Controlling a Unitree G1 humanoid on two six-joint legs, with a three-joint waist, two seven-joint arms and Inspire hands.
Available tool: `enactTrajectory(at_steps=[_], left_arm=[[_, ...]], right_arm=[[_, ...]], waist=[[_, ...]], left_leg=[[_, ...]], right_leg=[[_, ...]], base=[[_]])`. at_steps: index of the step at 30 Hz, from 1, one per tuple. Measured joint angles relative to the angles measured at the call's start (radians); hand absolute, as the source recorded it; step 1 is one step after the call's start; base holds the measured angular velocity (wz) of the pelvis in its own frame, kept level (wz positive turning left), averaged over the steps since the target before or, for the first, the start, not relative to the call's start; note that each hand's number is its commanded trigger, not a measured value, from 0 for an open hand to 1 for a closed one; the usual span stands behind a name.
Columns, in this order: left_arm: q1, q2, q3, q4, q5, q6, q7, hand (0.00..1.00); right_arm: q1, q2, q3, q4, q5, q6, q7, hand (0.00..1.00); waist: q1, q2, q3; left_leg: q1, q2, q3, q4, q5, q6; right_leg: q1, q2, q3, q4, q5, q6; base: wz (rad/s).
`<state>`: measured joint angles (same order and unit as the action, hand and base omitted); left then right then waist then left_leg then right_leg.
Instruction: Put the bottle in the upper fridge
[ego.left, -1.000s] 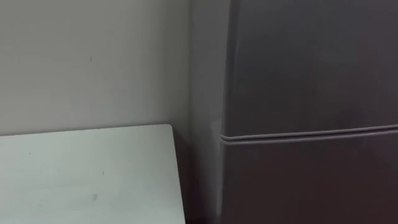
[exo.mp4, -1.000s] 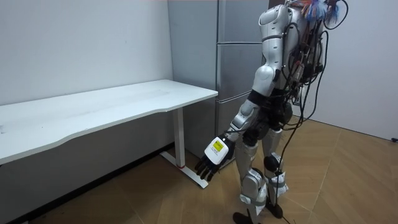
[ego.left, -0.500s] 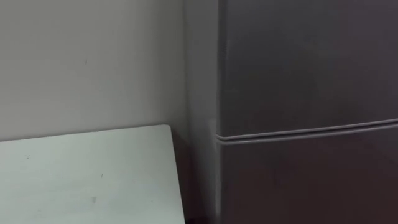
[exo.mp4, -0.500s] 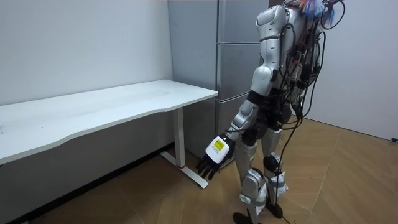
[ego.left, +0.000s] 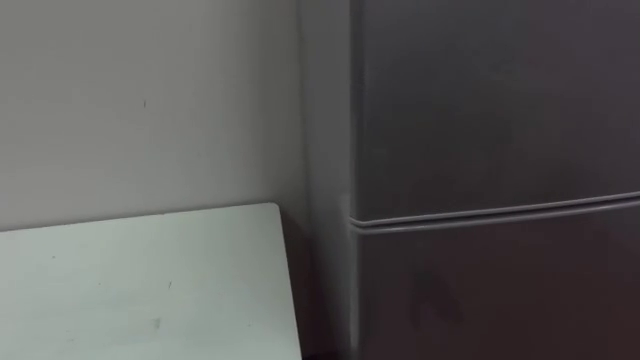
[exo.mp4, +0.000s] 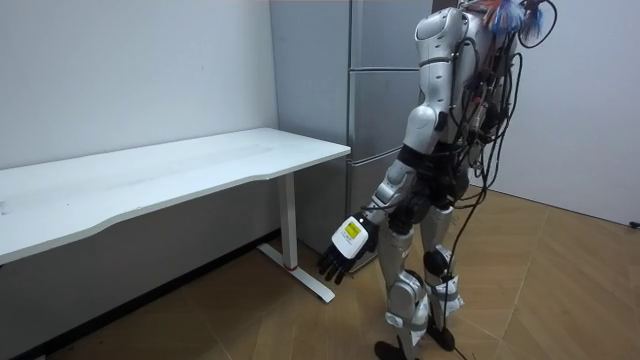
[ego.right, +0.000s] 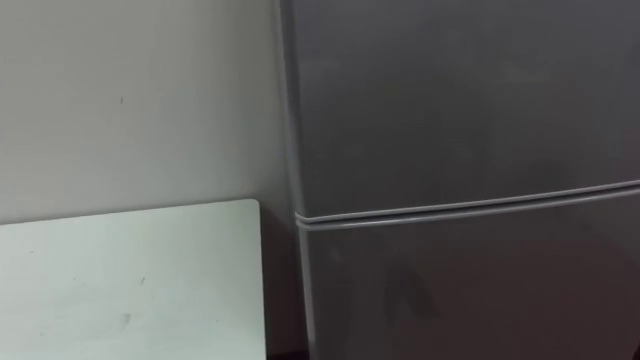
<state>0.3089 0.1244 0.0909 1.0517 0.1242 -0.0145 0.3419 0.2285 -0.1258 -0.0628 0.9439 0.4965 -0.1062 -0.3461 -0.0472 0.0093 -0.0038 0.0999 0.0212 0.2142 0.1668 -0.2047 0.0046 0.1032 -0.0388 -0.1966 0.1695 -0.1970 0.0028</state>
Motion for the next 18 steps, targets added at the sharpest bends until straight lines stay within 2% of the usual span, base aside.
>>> enactTrajectory(at_steps=[7,11,18], left_arm=[[-0.007,-0.001,-0.035,0.0,0.025,-0.002,0.0,0.0],[-0.016,-0.002,-0.035,0.0,0.025,-0.021,-0.001,0.0],[-0.037,-0.009,-0.035,0.0,0.029,-0.036,-0.002,0.0]], right_arm=[[-0.004,0.004,0.062,0.047,-0.004,-0.001,0.132,0.0],[-0.014,0.006,0.084,0.106,-0.052,0.0,0.223,0.0],[-0.021,0.005,0.118,0.158,-0.073,0.013,0.308,0.0]], waist=[[0.001,-0.001,0.0012],[0.002,-0.002,0.0015],[0.02,-0.011,0.0048]], left_leg=[[-0.001,-0.001,-0.006,0.002,0.0,0.0],[-0.002,-0.001,-0.007,0.002,-0.001,0.001],[-0.004,-0.002,-0.01,0.001,-0.001,0.001]], right_leg=[[0.002,-0.001,0.0,-0.002,0.0,0.0],[0.002,-0.001,-0.002,-0.003,0.0,0.0],[0.001,-0.002,-0.008,-0.004,0.0,0.0]], base=[[0.0],[0.0],[0.0]])
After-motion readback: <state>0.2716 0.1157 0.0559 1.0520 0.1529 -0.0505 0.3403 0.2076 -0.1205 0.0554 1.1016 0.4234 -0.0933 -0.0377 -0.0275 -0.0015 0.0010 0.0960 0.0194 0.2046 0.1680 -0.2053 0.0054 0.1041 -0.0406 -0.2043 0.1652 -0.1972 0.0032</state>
